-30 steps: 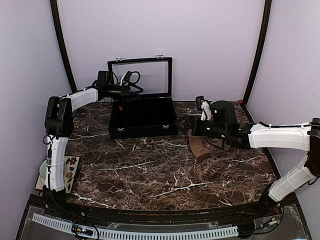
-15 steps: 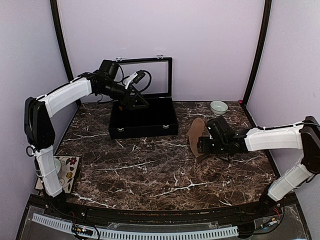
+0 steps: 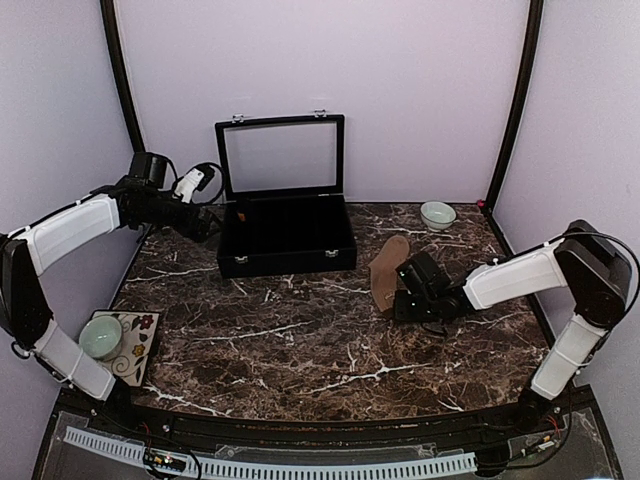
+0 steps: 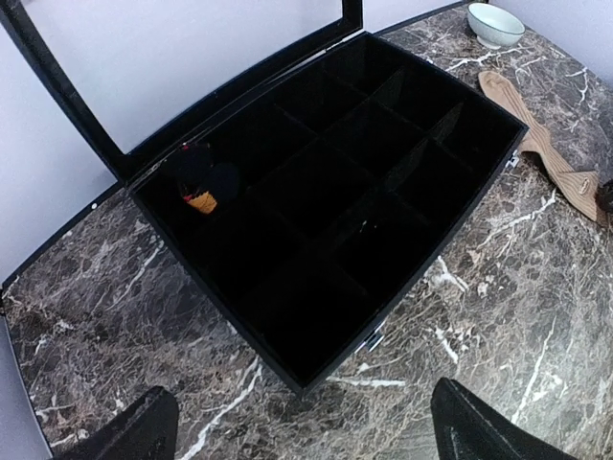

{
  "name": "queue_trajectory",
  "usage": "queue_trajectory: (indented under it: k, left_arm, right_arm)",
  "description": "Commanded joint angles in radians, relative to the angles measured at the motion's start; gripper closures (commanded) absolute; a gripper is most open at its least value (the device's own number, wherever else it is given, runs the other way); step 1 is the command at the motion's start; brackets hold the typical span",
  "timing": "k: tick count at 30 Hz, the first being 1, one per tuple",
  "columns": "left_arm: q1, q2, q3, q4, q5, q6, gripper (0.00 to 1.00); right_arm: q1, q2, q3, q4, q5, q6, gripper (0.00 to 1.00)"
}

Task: Roll the socks
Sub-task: Move the sock to the center of the board.

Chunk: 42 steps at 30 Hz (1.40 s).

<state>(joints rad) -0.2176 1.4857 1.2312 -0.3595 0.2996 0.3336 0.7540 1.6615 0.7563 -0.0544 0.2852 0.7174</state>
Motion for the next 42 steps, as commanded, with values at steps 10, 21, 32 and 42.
queue_trajectory:
  k: [10, 21, 32, 42]
  left_arm:
    - [-0.269, 0.045, -0.103, -0.183, 0.239, 0.215, 0.13]
    - [-0.481, 0.27, 0.056, -0.2, 0.267, 0.274, 0.13]
    - [-0.472, 0.252, 0.019, -0.226, 0.224, 0.207, 0.04]
    - [-0.339, 0.281, -0.037, -0.145, 0.055, 0.188, 0.06]
  right_arm:
    - [0.252, 0.056, 0.132, -0.032, -0.112, 0.13, 0.54]
    - [0.1, -0.273, 0.027, 0.008, -0.161, 0.05, 0.5]
    - [-0.039, 0.06, 0.213, 0.087, -0.321, -0.137, 0.69]
    - [0.042, 0.215, 0.178, 0.195, -0.436, -0.053, 0.77]
